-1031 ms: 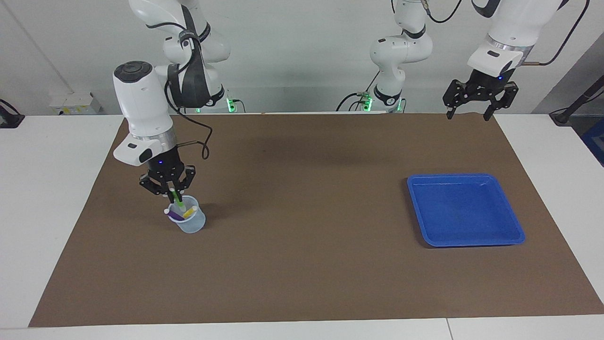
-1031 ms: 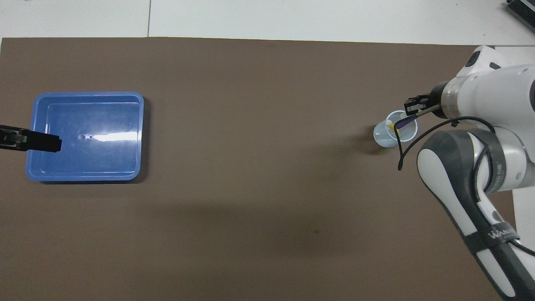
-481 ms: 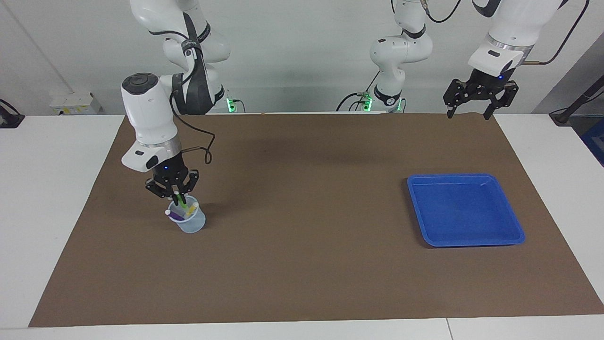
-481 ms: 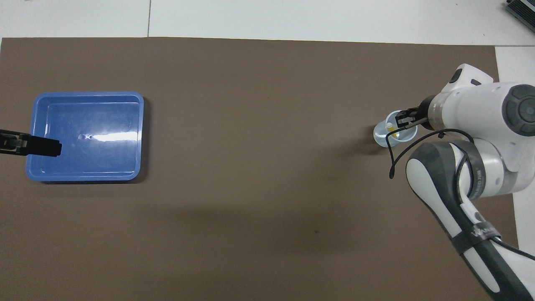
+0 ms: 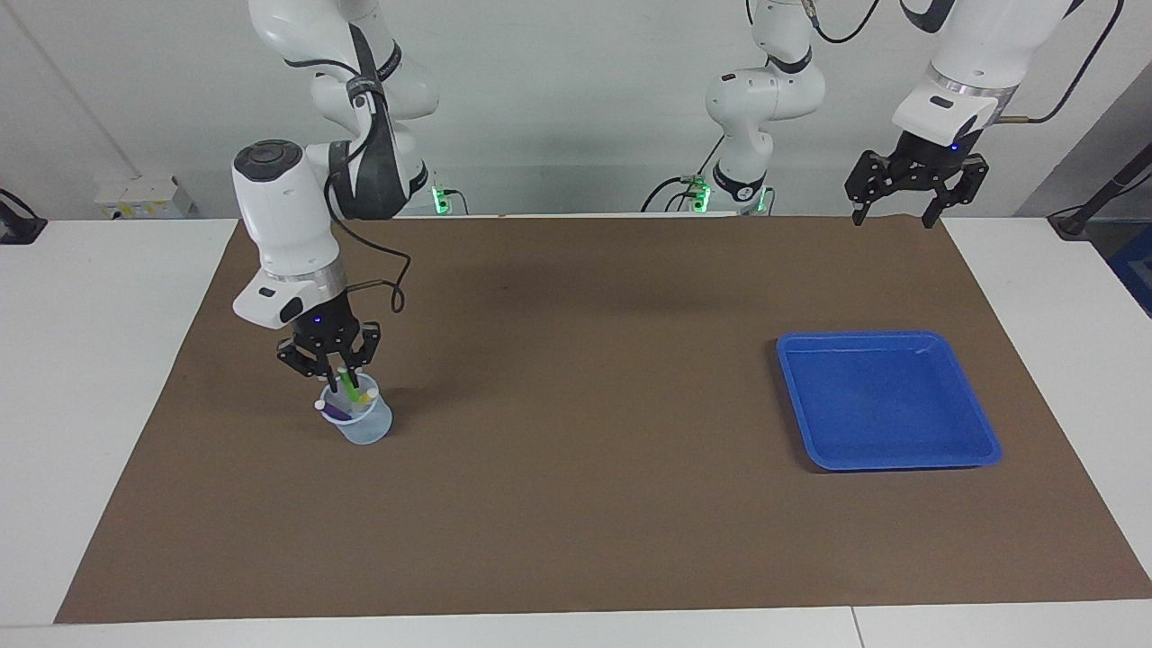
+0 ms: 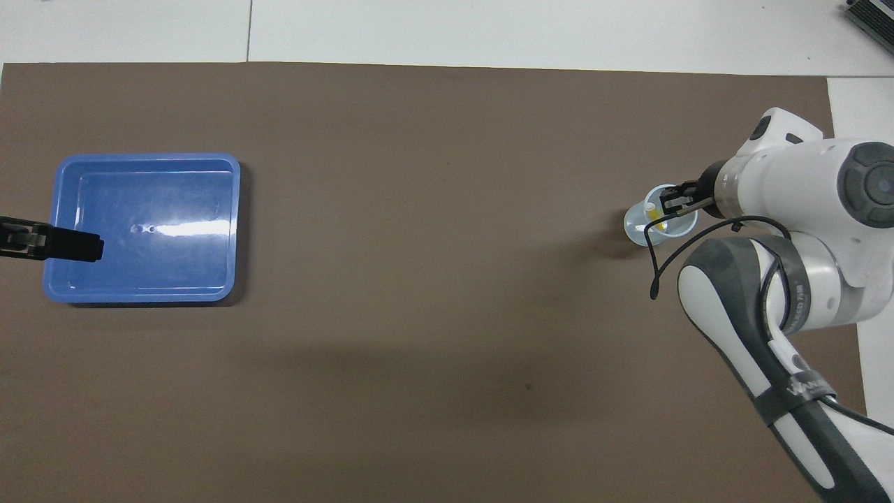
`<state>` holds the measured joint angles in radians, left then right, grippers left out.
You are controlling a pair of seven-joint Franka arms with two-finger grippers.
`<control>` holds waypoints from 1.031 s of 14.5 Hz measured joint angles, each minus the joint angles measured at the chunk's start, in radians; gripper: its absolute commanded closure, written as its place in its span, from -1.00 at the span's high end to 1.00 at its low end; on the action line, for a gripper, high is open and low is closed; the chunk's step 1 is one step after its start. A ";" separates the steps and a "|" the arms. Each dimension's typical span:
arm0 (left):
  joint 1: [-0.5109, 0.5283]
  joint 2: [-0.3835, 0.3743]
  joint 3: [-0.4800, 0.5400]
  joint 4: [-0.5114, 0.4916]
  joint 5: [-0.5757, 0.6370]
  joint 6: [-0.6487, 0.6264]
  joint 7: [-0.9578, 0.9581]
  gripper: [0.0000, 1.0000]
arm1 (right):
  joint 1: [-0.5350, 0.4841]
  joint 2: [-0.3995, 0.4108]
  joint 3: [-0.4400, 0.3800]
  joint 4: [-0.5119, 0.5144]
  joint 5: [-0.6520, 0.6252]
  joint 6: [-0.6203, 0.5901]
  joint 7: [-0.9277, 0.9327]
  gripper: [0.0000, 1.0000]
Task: Transfer and insert pens with both arms
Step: 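Lower the green pen into the white cup and open the right gripper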
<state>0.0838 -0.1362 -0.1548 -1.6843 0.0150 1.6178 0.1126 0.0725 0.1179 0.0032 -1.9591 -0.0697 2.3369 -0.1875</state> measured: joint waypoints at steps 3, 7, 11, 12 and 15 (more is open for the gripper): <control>0.000 0.000 0.000 0.000 0.000 0.000 0.000 1.00 | 0.000 0.000 0.000 0.000 0.000 0.000 0.000 0.57; 0.000 0.000 0.000 0.000 0.000 0.000 0.000 1.00 | 0.000 0.000 0.000 0.000 0.000 0.000 0.000 0.59; 0.000 0.000 0.000 0.000 0.000 0.000 0.000 1.00 | 0.001 -0.001 0.001 0.000 0.000 0.003 0.000 0.97; 0.000 0.000 0.000 0.000 0.000 0.000 0.000 1.00 | 0.002 -0.003 0.001 0.001 0.000 0.004 0.000 0.98; 0.000 0.000 0.000 0.000 0.000 0.000 0.000 1.00 | 0.004 -0.006 0.005 0.012 0.000 0.006 0.000 1.00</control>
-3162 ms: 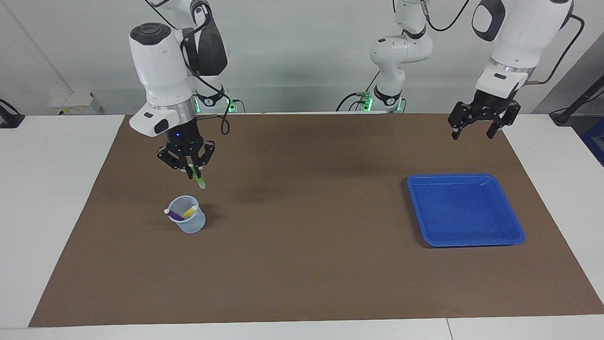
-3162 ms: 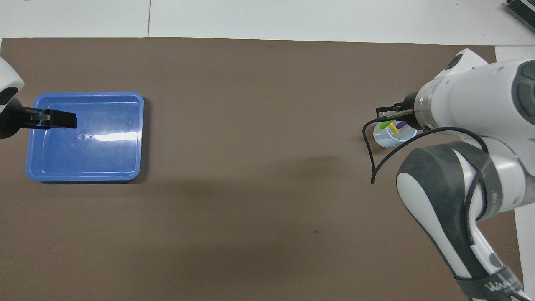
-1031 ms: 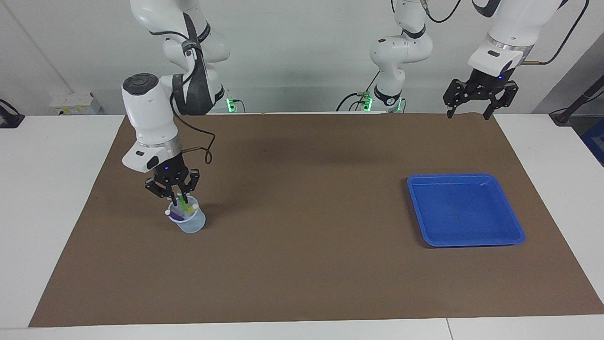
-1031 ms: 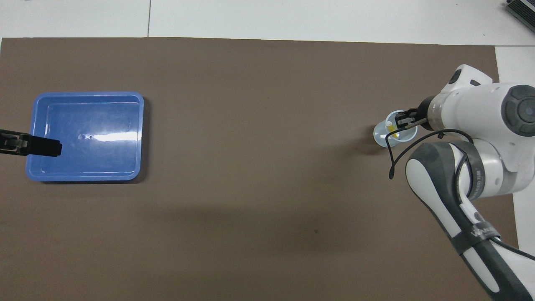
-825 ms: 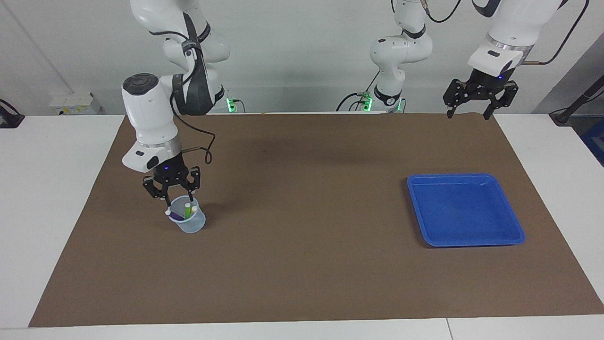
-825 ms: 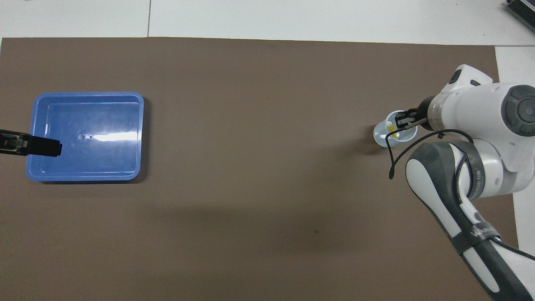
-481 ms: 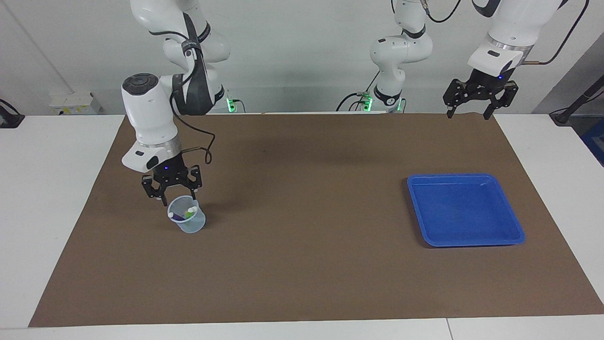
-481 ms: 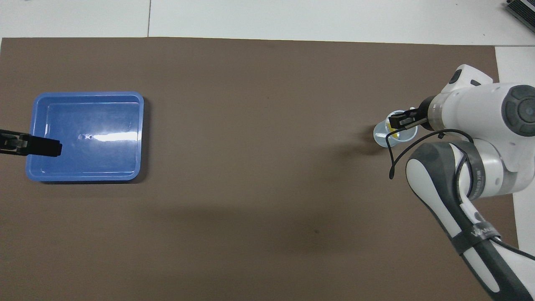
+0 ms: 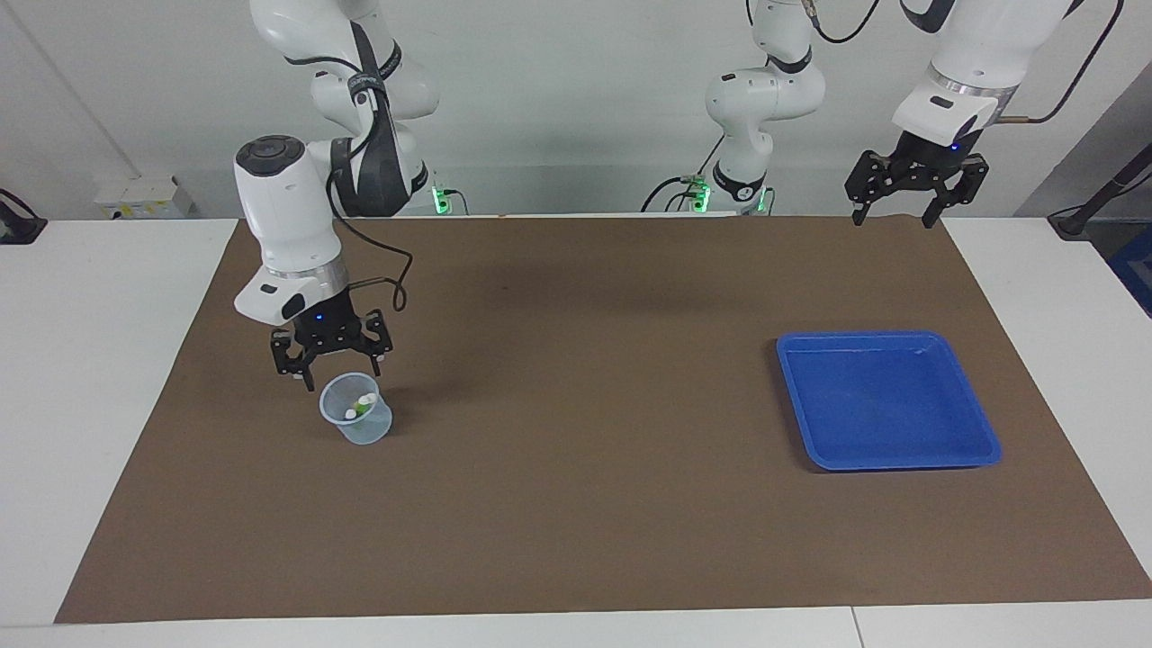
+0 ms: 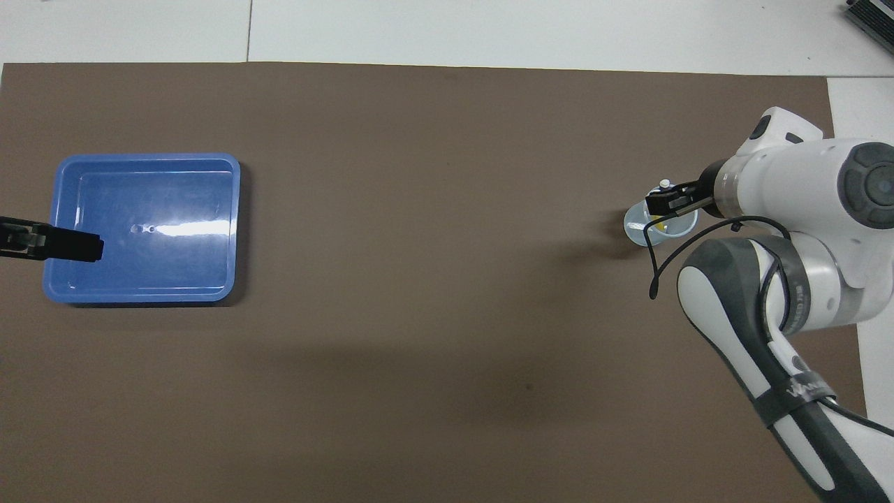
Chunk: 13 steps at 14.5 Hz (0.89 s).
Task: Transfer and insert pens with both arms
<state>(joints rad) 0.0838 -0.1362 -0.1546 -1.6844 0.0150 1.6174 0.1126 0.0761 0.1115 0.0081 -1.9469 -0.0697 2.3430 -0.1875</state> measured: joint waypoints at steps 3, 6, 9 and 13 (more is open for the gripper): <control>0.000 0.000 0.000 0.000 0.000 0.000 0.000 1.00 | 0.000 -0.001 0.000 0.028 0.000 0.000 0.000 1.00; 0.000 0.000 0.000 0.000 0.000 0.000 0.000 1.00 | 0.000 -0.007 0.000 0.044 0.000 -0.029 0.000 1.00; 0.000 0.000 0.000 0.000 0.000 0.000 0.000 1.00 | 0.000 -0.034 0.000 0.061 0.000 -0.103 0.001 1.00; 0.000 0.000 0.000 0.000 0.000 0.000 0.000 1.00 | -0.003 -0.090 0.000 0.067 0.000 -0.207 0.001 1.00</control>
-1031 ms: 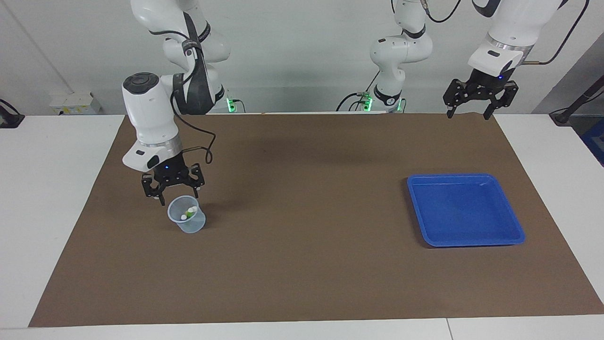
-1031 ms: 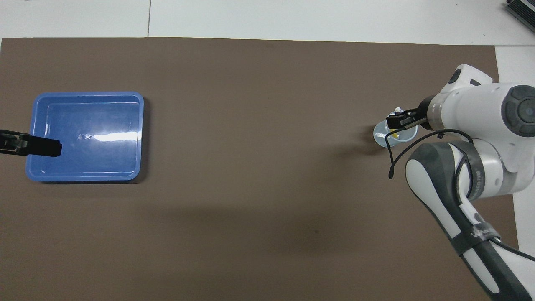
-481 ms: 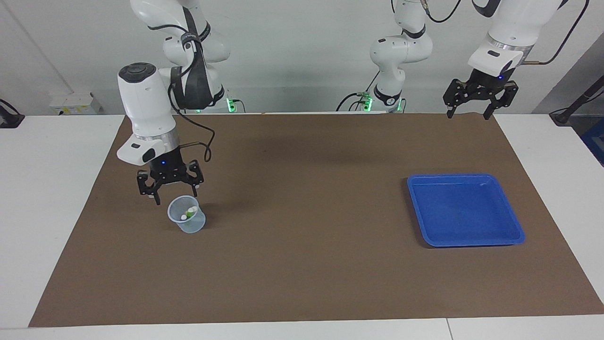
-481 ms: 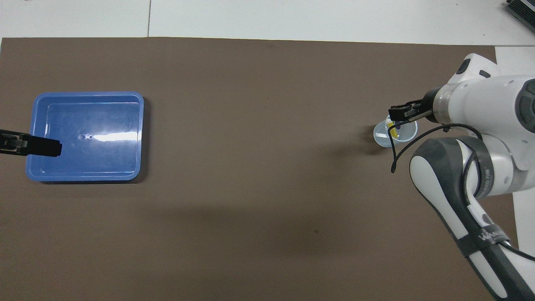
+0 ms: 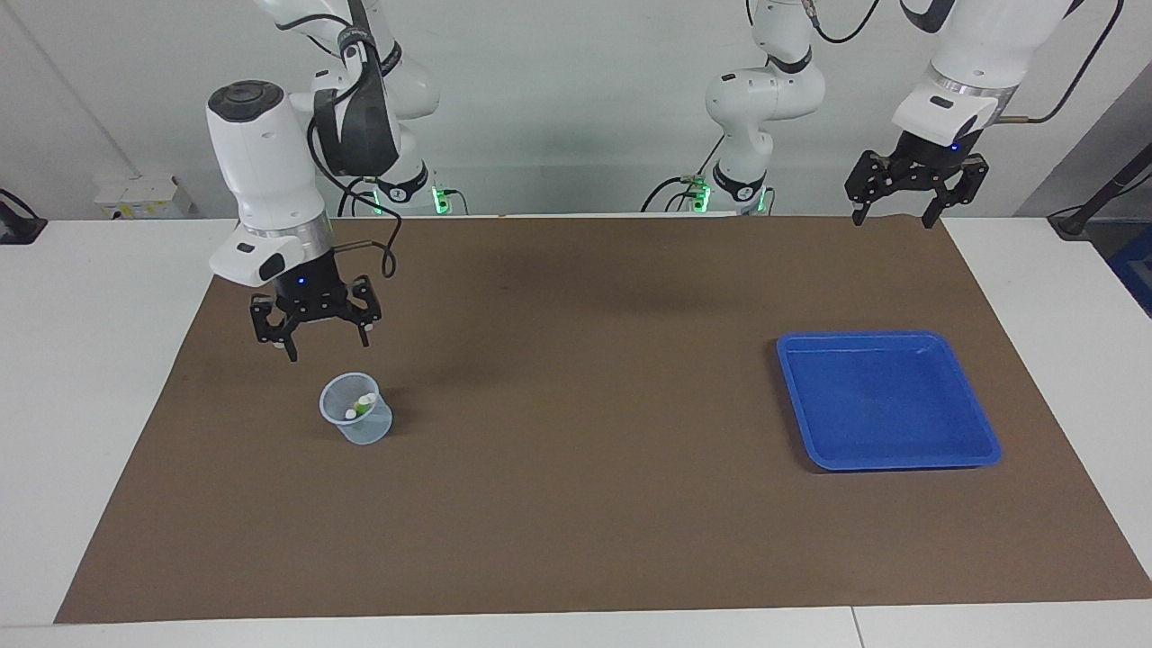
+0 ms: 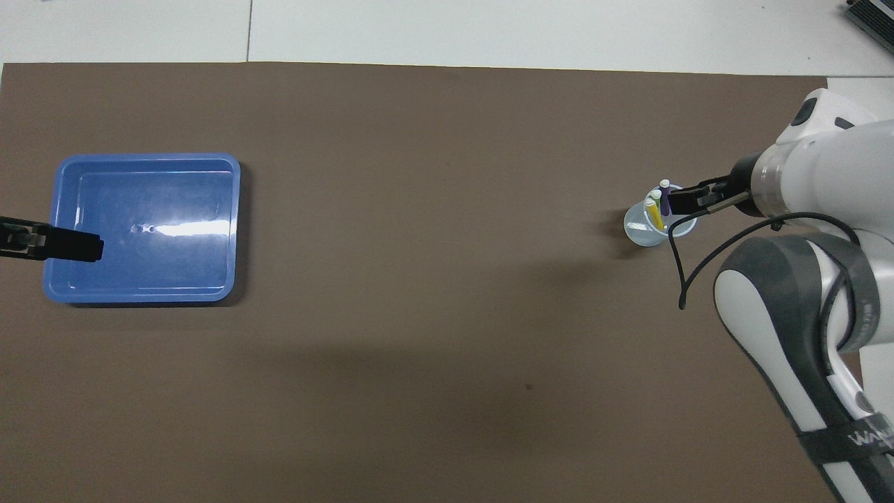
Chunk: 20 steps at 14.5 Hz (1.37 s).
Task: Transfer and insert pens with both arms
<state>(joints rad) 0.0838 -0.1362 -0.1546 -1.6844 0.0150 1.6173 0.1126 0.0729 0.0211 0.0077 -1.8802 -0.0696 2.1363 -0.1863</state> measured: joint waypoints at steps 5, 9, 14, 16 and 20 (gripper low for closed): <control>0.000 0.000 0.000 0.000 0.000 0.000 0.000 1.00 | -0.005 -0.035 -0.008 0.085 0.004 -0.218 0.090 1.00; 0.000 0.000 0.000 0.000 0.000 0.000 0.000 1.00 | -0.007 -0.051 -0.020 0.122 0.004 -0.333 0.108 1.00; 0.000 0.000 0.000 0.000 0.000 0.000 0.000 1.00 | -0.015 -0.087 -0.022 0.124 0.004 -0.375 0.108 1.00; 0.000 0.000 0.000 0.000 0.000 0.000 0.000 1.00 | -0.015 -0.097 -0.022 0.124 0.004 -0.375 0.108 1.00; 0.000 0.000 0.000 0.000 0.000 0.000 0.000 1.00 | -0.018 -0.105 -0.023 0.131 0.020 -0.375 0.111 1.00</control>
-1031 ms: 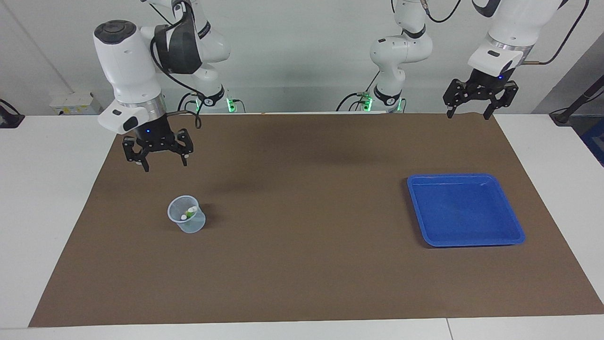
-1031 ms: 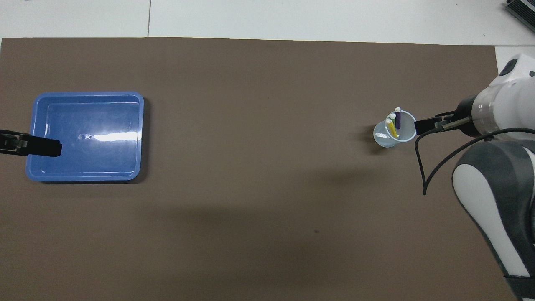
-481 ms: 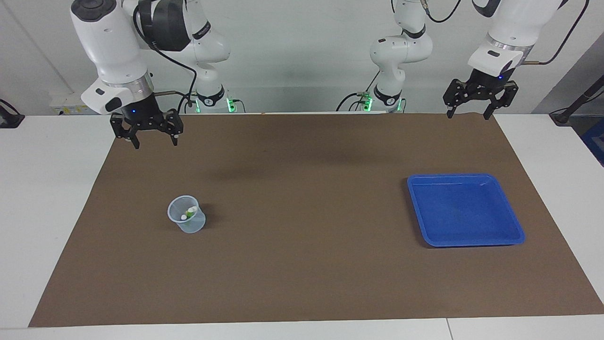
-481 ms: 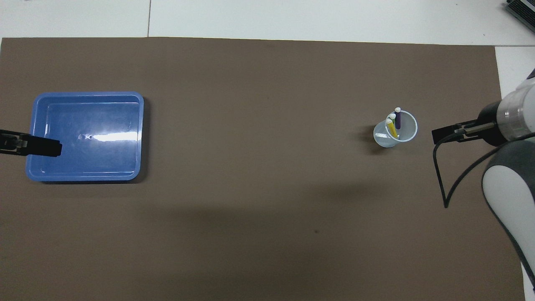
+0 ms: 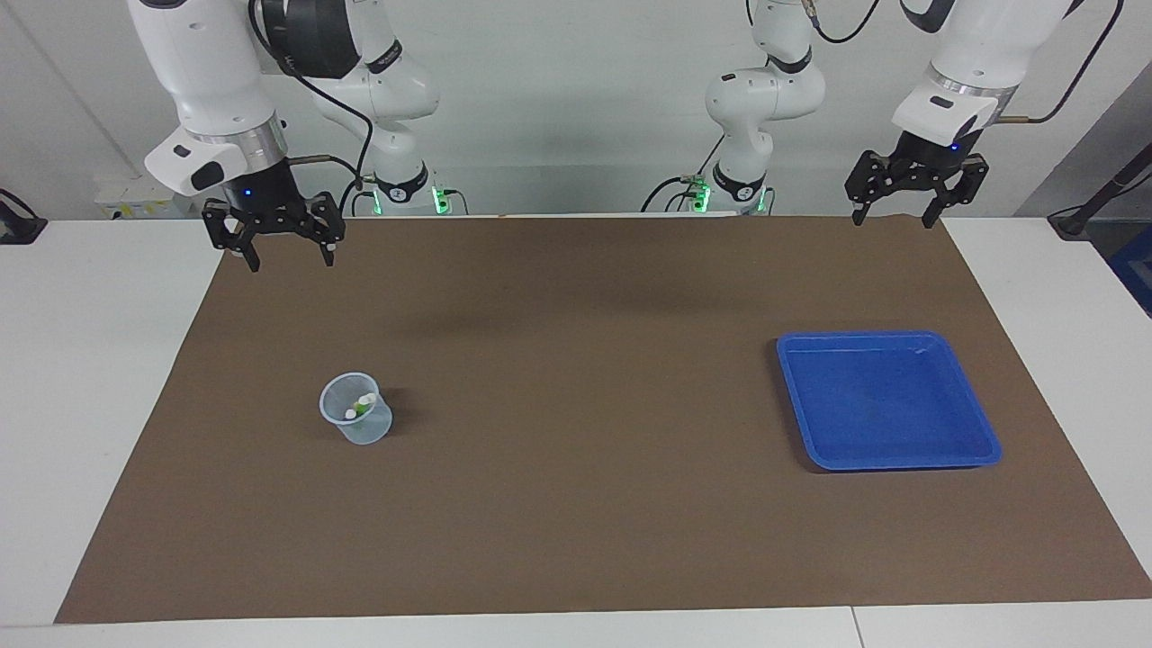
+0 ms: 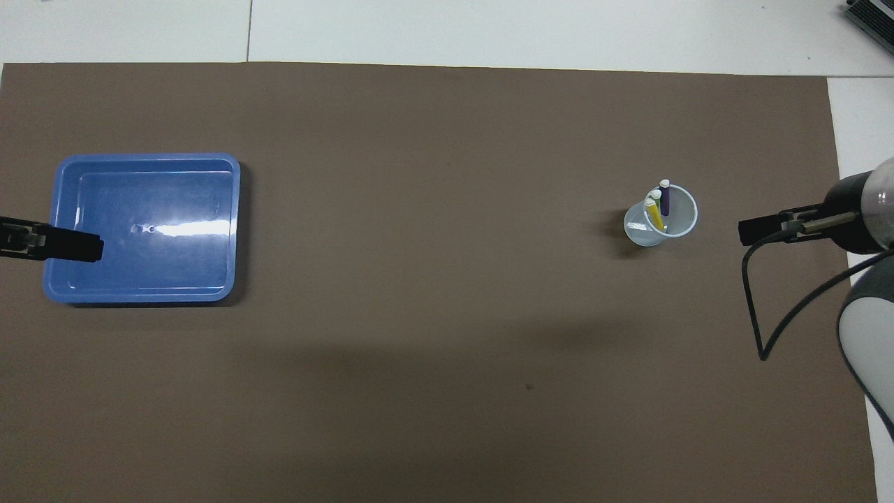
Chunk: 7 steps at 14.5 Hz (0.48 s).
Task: Transfer and insert pens with both arms
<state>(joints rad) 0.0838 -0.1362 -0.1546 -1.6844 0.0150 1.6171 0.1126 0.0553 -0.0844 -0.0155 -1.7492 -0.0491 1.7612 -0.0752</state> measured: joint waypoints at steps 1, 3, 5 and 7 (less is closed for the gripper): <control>0.000 0.000 0.000 0.000 0.000 0.000 0.000 1.00 | -0.007 0.000 -0.001 0.004 0.024 -0.001 0.002 1.00; 0.000 0.000 0.000 0.000 0.000 0.000 0.000 1.00 | -0.020 0.000 -0.005 0.013 0.045 -0.011 0.002 1.00; 0.000 0.000 0.000 0.000 0.000 0.000 0.000 1.00 | -0.023 0.001 -0.005 0.031 0.049 -0.036 0.002 1.00; 0.000 0.000 0.000 0.000 0.000 0.000 0.000 1.00 | -0.022 0.001 -0.005 0.051 0.049 -0.058 0.002 1.00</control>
<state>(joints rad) 0.0838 -0.1362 -0.1546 -1.6844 0.0150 1.6170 0.1126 0.0330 -0.0834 -0.0208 -1.6980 0.0002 1.7030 -0.0728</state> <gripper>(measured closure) 0.000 0.000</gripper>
